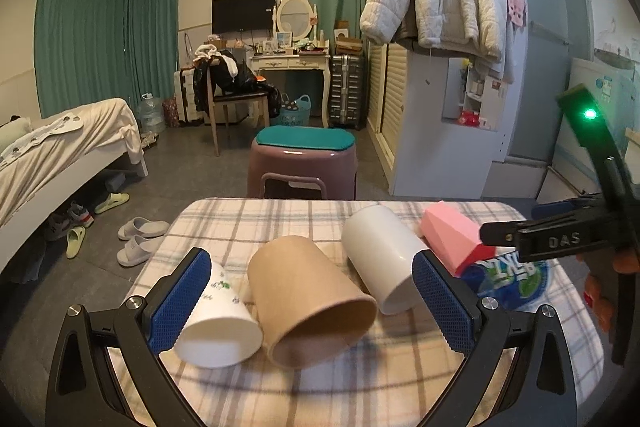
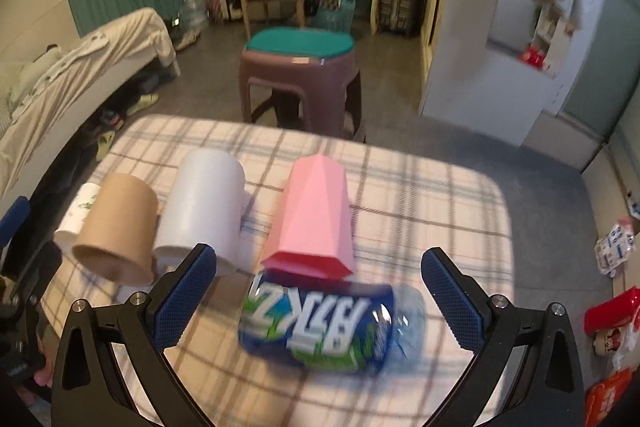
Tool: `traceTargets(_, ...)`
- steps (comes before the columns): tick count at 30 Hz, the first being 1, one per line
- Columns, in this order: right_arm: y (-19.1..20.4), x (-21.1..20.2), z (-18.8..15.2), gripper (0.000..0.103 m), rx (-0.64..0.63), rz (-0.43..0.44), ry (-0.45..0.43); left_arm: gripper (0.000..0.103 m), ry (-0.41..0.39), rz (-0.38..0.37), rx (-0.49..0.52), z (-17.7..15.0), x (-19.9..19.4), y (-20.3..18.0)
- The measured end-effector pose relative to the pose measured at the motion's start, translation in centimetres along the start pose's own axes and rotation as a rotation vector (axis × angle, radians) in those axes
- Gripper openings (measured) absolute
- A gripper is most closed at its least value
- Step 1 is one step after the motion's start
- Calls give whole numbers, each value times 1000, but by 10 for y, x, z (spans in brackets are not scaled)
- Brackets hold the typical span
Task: Flip cup upside down
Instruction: 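Grasp the pink hexagonal cup lying on its side with the right tool and lift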
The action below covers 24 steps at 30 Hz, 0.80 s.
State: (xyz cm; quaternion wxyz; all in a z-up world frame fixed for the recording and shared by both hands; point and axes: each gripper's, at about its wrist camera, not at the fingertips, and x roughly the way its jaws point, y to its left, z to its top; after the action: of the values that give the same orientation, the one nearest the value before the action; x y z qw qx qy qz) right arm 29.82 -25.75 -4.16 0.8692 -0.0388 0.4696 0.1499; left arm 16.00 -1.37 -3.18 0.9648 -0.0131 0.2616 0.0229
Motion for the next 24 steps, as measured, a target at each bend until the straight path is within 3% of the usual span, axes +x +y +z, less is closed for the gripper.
traceTargets(9,-3,49,15,90,14,17,110,103,50,-4,-17,-1,37,8)
traceTargets(16,1,74,21,87,12,19,175,103,70,-7,-24,-3,46,13)
traceTargets(19,4,82,22,66,5,20,207,103,76,-6,-28,-2,47,14)
traceTargets(24,3,74,23,64,20,29,177,103,73,1,-31,2,46,14)
